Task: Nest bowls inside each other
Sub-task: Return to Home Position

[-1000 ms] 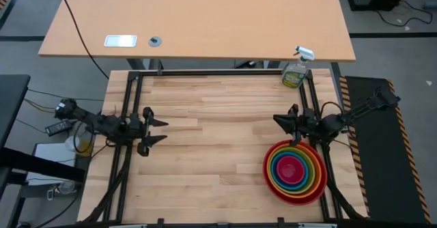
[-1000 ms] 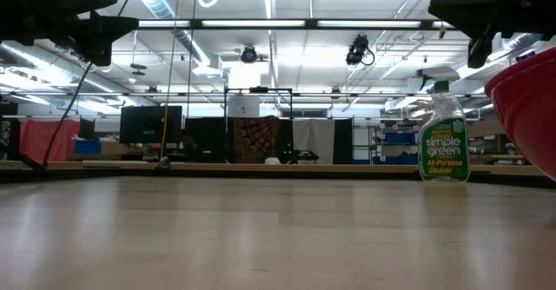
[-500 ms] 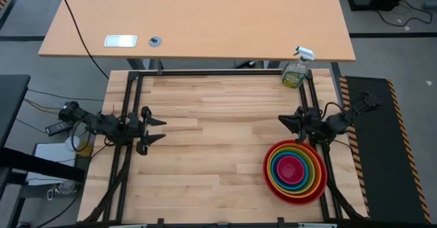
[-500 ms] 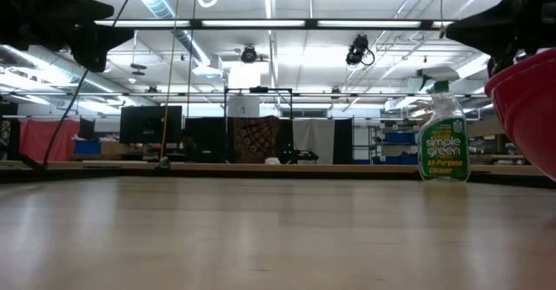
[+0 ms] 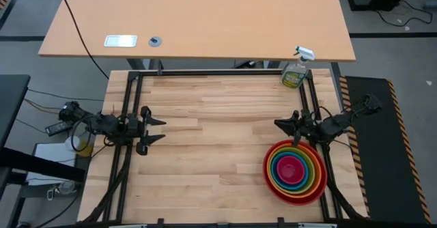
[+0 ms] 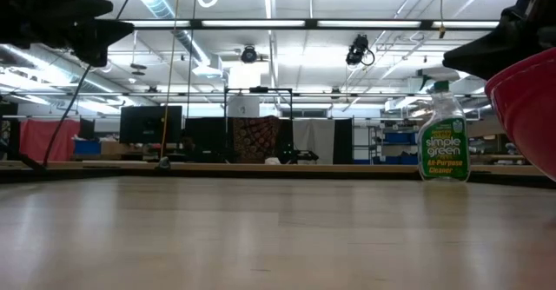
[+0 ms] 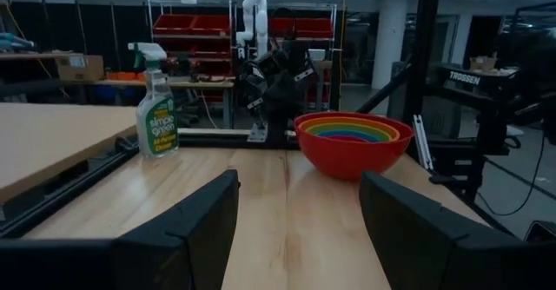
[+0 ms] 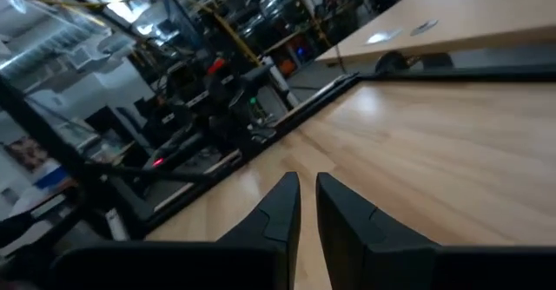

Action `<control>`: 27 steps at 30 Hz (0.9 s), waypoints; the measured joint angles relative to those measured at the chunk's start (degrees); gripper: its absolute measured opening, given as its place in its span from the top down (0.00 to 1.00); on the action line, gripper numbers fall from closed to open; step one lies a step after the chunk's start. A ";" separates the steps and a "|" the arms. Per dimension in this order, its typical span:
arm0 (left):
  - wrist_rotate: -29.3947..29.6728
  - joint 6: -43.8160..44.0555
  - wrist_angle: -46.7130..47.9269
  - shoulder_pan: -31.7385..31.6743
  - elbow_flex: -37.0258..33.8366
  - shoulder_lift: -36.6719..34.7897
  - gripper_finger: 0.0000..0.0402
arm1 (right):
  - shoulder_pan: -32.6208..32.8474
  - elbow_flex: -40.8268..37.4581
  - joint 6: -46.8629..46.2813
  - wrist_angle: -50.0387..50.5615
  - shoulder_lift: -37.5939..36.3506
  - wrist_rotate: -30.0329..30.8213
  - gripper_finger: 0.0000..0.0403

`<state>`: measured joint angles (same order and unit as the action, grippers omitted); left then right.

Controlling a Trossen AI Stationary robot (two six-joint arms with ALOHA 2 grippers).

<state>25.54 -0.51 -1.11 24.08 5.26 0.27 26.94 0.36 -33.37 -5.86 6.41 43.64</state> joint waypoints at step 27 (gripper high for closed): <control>-0.11 -3.15 -1.59 -0.13 -0.04 0.09 0.40 | -9.07 0.00 28.58 -18.74 0.06 12.28 0.88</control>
<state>25.43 -3.66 -2.70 23.94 5.21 0.36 17.87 0.36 -4.79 -24.60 6.46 55.92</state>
